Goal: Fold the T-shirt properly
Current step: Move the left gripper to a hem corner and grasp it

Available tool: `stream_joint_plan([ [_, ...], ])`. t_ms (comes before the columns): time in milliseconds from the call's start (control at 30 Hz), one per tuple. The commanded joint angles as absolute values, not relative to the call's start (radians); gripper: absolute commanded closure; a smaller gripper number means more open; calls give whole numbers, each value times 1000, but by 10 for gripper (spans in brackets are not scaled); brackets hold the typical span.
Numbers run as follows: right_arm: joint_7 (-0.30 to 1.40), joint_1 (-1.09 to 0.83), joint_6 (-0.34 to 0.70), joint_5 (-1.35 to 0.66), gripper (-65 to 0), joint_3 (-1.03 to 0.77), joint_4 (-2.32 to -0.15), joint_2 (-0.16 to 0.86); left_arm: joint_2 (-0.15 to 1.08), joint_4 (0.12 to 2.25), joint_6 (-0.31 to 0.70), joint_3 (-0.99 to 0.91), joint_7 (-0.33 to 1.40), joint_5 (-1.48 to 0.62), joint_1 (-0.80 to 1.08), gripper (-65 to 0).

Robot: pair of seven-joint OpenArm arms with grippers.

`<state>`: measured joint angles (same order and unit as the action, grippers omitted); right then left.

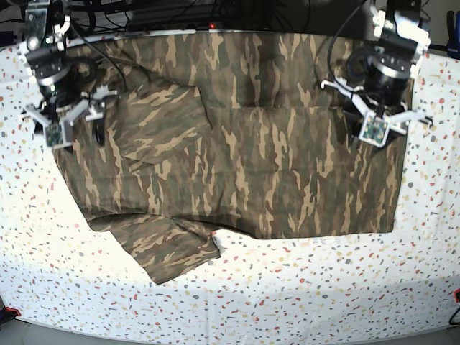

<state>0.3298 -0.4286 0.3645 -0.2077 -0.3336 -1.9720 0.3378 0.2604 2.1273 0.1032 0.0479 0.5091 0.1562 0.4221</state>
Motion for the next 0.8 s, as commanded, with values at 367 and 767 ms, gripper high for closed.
stream_joint_plan([
  [367,532,-118,368,-345,-368,-340,-1991,347,266,2016,93,47,427,146,76,-215],
  [767,593,-48,368,-345,-368,-340,-1991,349,267,1567,95,47,492,12,-324,-215],
])
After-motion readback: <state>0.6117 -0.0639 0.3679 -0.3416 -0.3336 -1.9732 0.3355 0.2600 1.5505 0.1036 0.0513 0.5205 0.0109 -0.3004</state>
